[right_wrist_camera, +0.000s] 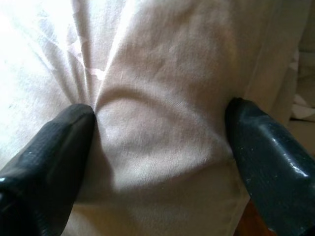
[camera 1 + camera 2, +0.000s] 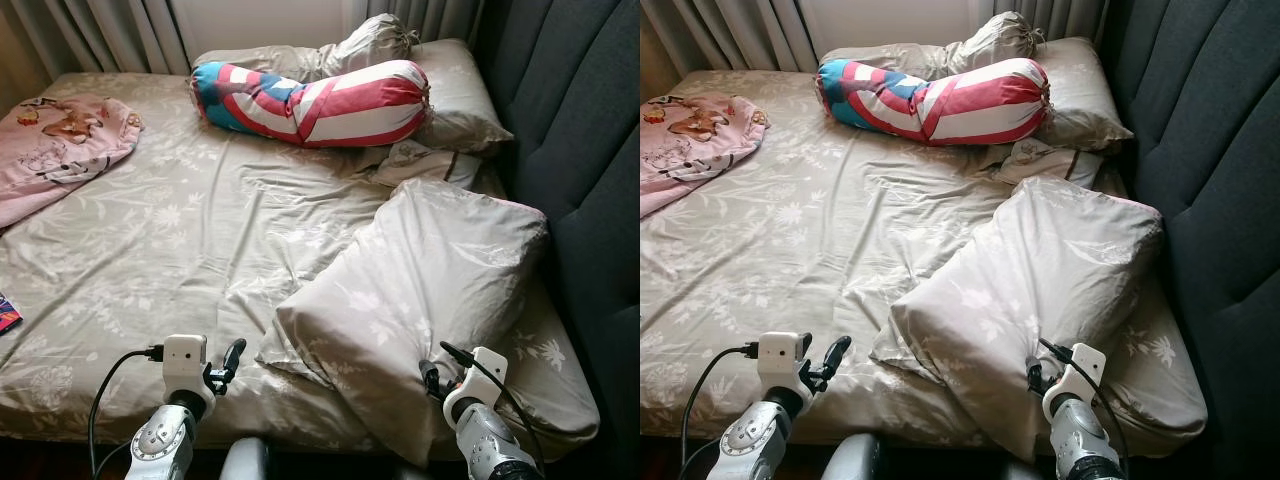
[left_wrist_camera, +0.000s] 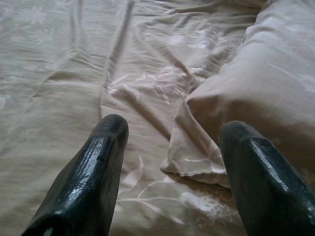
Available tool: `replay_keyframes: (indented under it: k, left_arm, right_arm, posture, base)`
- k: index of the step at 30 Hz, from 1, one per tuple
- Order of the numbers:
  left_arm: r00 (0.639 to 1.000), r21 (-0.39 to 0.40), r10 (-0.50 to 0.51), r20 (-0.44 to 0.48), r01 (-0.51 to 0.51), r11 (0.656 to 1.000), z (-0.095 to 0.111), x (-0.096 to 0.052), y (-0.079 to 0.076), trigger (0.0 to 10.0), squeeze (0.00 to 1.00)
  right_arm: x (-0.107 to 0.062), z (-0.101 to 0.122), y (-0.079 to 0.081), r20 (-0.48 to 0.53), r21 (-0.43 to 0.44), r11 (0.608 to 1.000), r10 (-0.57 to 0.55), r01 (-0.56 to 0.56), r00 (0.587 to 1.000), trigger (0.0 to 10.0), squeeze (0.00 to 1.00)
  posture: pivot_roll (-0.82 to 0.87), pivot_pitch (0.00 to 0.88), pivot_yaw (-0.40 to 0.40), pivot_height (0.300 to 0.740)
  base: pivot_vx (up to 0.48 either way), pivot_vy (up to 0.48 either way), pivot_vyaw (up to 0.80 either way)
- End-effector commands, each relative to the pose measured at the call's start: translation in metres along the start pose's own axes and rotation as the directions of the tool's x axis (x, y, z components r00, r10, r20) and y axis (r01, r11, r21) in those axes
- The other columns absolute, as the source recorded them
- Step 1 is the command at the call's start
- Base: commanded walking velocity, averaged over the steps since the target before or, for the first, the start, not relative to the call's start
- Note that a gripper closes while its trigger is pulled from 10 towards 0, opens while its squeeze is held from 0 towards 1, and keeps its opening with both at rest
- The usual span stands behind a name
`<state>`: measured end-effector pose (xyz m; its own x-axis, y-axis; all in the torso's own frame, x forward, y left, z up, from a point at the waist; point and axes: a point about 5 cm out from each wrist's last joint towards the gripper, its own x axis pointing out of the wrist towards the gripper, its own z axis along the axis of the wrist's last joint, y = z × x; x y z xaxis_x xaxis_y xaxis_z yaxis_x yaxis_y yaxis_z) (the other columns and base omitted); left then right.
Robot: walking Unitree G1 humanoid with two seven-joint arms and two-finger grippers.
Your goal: Clean up the room
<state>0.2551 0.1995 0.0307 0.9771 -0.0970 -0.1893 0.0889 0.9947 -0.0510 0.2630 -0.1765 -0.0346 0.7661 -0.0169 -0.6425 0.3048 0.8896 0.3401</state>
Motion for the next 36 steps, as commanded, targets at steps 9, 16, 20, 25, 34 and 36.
replay_keyframes:
  k: [9, 16, 20, 25, 34, 36]
  left_arm:
    - [1.000, 0.039, -0.017, -0.023, 0.018, 0.999, 0.000, -0.009, 0.004, 10.0, 0.00]
    - [1.000, 0.049, -0.017, -0.019, 0.018, 0.999, 0.004, -0.010, 0.006, 10.0, 0.00]
    - [1.000, 0.052, -0.024, -0.002, 0.024, 0.998, 0.012, -0.007, 0.005, 10.0, 0.00]
    - [1.000, 0.051, -0.025, -0.004, 0.025, 0.998, 0.012, -0.006, 0.005, 10.0, 0.00]
    - [1.000, 0.050, -0.020, -0.021, 0.021, 0.999, 0.009, -0.007, 0.005, 10.0, 0.00]
    - [1.000, 0.051, -0.019, -0.022, 0.020, 0.999, 0.009, -0.008, 0.005, 10.0, 0.00]
  right_arm:
    - [-0.008, -0.050, 0.006, -0.208, -0.016, 0.999, 0.043, -0.047, 0.977, 10.0, 0.00]
    - [-0.009, -0.053, 0.005, -0.205, -0.043, 0.999, 0.016, -0.025, 0.979, 0.0, 0.00]
    - [-0.012, -0.061, 0.001, -0.223, -0.042, 0.999, 0.008, -0.018, 0.975, 0.0, 0.00]
    - [-0.013, -0.064, -0.001, -0.225, -0.031, 0.999, 0.002, -0.009, 0.974, 0.0, 0.00]
    - [-0.013, -0.064, 0.002, -0.219, -0.030, 0.999, 0.010, -0.017, 0.976, 0.0, 0.00]
    - [-0.013, -0.063, 0.003, -0.212, -0.027, 0.999, 0.012, -0.019, 0.977, 0.0, 0.00]
  posture:
    - [0.02, 0.154, 0.024, 0.649]
    - [0.03, 0.186, 0.027, 0.649]
    - [0.03, 0.200, 0.030, 0.649]
    - [0.03, 0.204, 0.031, 0.649]
    - [0.03, 0.201, 0.029, 0.649]
    - [0.03, 0.201, 0.029, 0.649]
  base:
    - [0.000, 0.000, 0.00]
    - [0.000, 0.000, 0.00]
    - [0.000, 0.000, 0.00]
    - [0.000, 0.000, 0.00]
    - [0.000, 0.000, 0.00]
    - [0.000, 0.000, 0.00]
